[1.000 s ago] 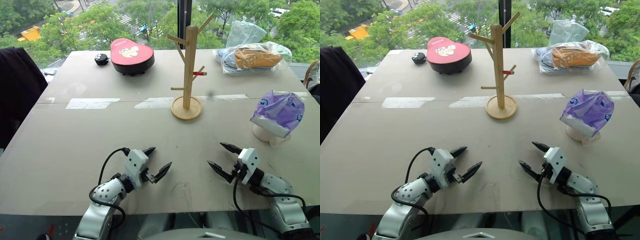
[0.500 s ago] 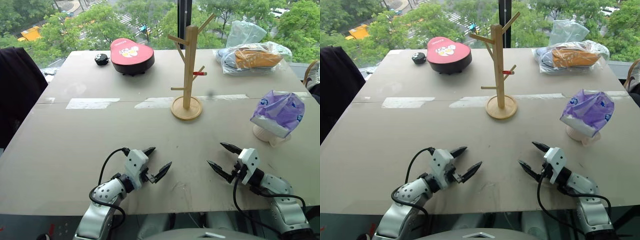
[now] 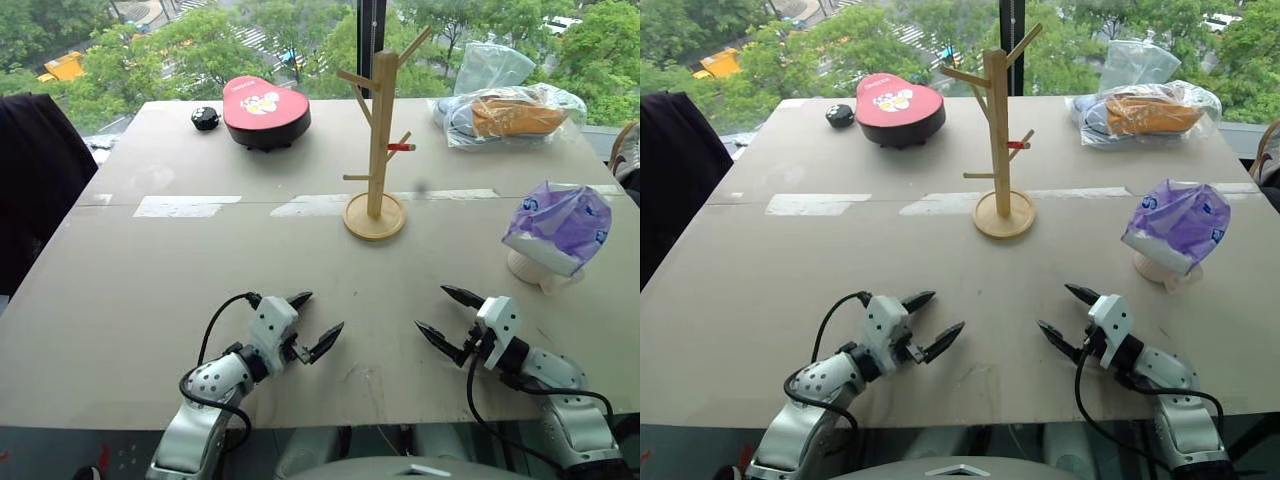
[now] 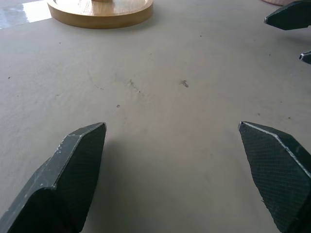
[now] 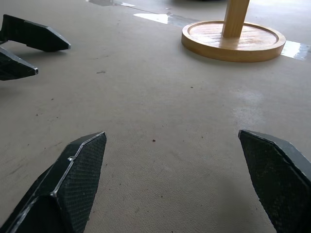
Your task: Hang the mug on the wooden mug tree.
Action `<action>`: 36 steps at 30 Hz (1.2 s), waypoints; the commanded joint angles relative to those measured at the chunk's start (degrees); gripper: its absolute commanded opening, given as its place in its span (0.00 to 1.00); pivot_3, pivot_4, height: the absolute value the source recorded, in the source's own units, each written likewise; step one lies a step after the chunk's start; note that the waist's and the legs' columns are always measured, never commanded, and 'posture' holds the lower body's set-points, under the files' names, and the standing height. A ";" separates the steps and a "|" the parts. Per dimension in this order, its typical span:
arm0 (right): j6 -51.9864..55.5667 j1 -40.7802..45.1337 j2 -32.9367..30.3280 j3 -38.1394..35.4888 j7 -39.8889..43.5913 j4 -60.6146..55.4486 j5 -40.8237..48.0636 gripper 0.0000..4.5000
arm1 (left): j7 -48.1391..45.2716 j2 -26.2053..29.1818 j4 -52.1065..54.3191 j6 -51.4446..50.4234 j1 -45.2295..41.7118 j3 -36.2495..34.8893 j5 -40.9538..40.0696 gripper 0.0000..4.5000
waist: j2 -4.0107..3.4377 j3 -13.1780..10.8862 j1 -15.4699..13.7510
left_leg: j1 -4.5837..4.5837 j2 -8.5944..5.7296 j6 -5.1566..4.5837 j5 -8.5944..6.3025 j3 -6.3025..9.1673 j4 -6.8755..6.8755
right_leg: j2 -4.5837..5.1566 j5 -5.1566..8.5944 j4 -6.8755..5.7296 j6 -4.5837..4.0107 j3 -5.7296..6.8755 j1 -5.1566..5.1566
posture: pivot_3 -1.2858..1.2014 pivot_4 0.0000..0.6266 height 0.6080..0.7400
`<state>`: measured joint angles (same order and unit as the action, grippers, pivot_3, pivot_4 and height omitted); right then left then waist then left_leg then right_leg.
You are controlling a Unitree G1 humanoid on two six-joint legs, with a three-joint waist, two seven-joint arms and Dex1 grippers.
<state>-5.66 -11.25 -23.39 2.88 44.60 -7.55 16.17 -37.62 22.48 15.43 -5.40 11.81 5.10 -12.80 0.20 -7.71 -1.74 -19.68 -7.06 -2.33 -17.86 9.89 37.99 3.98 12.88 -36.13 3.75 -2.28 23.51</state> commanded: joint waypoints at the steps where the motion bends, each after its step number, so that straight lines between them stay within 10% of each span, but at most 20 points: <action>1: 1.62 -2.35 0.00 -0.27 -1.17 -4.71 1.10 0.98 | -2.89 0.64 0.71 -2.29 -2.98 0.87 -2.87 1.00 | -0.03 -0.07 -0.23 | -0.05 0.00 0.00 0.00 0.00 -0.01 | 0.00 0.00 0.01 0.00 0.01 0.05 | 0.52 0.24 1.00; 16: 4.09 -7.69 -3.58 -14.97 -16.75 -35.82 -10.05 0.98 | -18.47 1.68 1.17 -10.65 -26.86 5.56 -13.83 1.00 | 0.08 -0.54 -0.61 | -0.24 -0.02 0.02 0.02 -0.03 -0.36 | 0.02 -0.02 0.24 0.00 -0.01 0.30 | 0.52 0.24 1.00; 36: 2.86 -1.68 -10.07 -21.61 -21.98 -20.41 -27.51 0.98 | -18.10 0.79 2.45 -11.01 -33.04 8.41 -10.41 1.00 | 0.22 -0.63 -0.46 | -0.20 0.00 0.09 0.07 -0.12 -0.38 | -0.02 -0.03 0.24 -0.03 -0.10 0.30 | 0.52 0.24 1.00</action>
<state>-2.72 -13.36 -32.81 -17.42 23.20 -27.51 -11.05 -55.96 23.14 15.20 -16.35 -21.10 14.03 -22.69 0.42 -8.34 -2.21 -19.88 -7.06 -2.24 -17.78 9.77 37.62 3.96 12.84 -35.89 3.72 -2.38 23.81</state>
